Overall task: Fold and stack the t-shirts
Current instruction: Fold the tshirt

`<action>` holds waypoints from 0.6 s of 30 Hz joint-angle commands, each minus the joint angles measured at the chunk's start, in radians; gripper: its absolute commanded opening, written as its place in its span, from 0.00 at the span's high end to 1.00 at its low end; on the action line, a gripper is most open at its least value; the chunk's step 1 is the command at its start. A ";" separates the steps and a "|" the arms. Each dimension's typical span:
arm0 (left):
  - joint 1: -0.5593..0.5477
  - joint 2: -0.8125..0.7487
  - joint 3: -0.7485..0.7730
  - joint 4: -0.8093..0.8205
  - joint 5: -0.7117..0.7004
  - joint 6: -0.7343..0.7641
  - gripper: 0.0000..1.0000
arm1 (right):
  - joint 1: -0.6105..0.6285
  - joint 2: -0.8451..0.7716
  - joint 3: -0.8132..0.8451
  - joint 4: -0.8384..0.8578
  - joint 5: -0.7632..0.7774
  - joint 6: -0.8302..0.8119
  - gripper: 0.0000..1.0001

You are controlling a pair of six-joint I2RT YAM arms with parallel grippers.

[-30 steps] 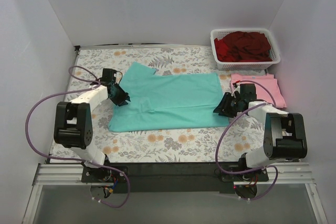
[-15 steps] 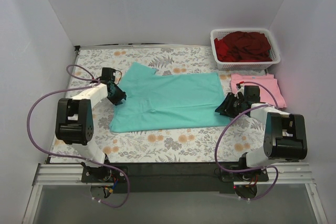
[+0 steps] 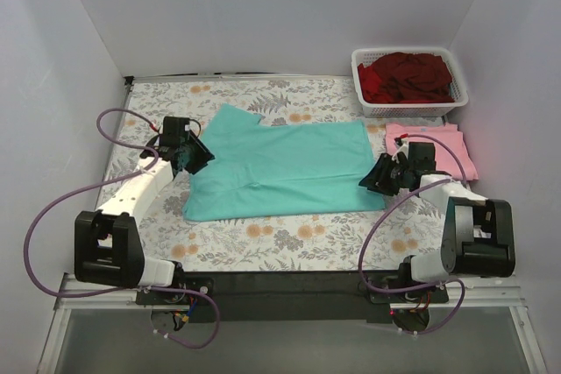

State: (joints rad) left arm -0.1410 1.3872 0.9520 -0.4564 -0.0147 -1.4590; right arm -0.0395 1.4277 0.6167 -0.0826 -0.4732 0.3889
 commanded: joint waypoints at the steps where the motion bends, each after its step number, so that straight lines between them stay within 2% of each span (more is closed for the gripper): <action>1: -0.002 -0.057 -0.058 -0.079 -0.005 0.017 0.68 | 0.029 -0.064 0.017 -0.045 0.011 -0.031 0.55; 4: -0.005 -0.085 -0.094 -0.132 -0.028 0.029 0.68 | 0.096 -0.107 0.038 -0.120 0.085 -0.070 0.55; 9: -0.008 -0.091 -0.162 -0.183 -0.082 0.046 0.68 | 0.243 -0.141 0.083 -0.250 0.326 -0.101 0.54; 11: -0.008 -0.073 -0.174 -0.192 -0.091 0.037 0.68 | 0.260 -0.131 0.077 -0.276 0.382 -0.096 0.53; 18: -0.008 0.009 -0.225 -0.235 -0.123 -0.024 0.68 | 0.260 -0.079 0.000 -0.302 0.430 -0.096 0.52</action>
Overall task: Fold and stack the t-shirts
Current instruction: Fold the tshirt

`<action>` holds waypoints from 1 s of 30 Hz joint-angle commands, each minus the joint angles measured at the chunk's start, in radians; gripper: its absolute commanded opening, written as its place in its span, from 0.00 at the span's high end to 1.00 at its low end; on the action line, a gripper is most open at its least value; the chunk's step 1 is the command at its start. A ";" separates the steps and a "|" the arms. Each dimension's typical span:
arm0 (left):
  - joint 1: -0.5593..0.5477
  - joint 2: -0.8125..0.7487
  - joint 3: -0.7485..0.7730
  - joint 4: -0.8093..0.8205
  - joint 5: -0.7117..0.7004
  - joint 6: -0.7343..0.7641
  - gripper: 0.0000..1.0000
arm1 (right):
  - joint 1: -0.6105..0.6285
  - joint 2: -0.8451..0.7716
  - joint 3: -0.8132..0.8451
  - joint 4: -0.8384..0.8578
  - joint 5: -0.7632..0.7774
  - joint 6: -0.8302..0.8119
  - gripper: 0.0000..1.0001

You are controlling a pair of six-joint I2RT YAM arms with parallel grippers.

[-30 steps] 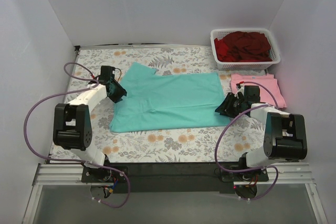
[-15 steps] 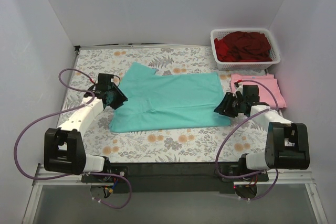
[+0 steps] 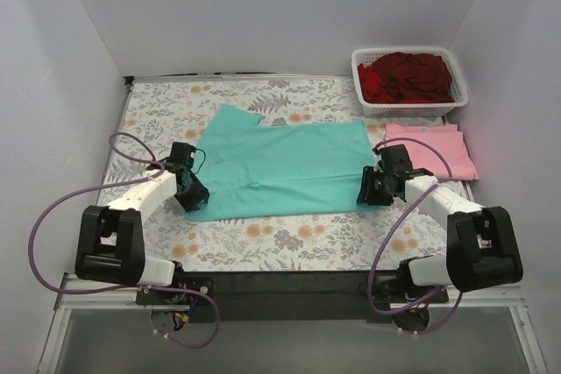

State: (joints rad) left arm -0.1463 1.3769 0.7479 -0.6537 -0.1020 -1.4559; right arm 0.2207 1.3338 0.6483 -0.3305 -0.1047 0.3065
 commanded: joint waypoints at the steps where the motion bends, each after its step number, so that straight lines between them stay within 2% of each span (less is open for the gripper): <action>1: -0.003 0.025 -0.027 -0.043 -0.031 -0.037 0.68 | -0.001 0.018 -0.042 -0.064 0.063 -0.014 0.52; 8: 0.004 -0.016 -0.096 -0.133 -0.018 -0.084 0.69 | -0.009 -0.045 -0.104 -0.196 0.021 0.035 0.47; 10: 0.005 -0.042 -0.079 -0.159 -0.008 -0.096 0.69 | -0.009 -0.079 -0.075 -0.257 0.007 0.068 0.43; 16: 0.022 -0.099 -0.024 -0.216 -0.039 -0.083 0.68 | -0.021 -0.153 -0.035 -0.324 0.065 0.049 0.42; 19: 0.022 -0.113 0.043 -0.183 -0.036 -0.048 0.64 | -0.020 -0.171 0.016 -0.315 0.082 0.017 0.43; 23: 0.022 -0.046 0.148 -0.098 -0.016 0.000 0.62 | -0.020 -0.124 0.149 -0.247 0.077 -0.018 0.44; 30: 0.022 0.178 0.312 0.005 -0.030 0.061 0.64 | -0.020 0.105 0.298 -0.121 0.079 -0.052 0.45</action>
State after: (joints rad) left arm -0.1268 1.4788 1.0130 -0.7132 -0.1162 -1.4353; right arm 0.2031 1.3636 0.8951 -0.5327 -0.0391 0.2852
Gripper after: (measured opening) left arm 0.367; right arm 0.551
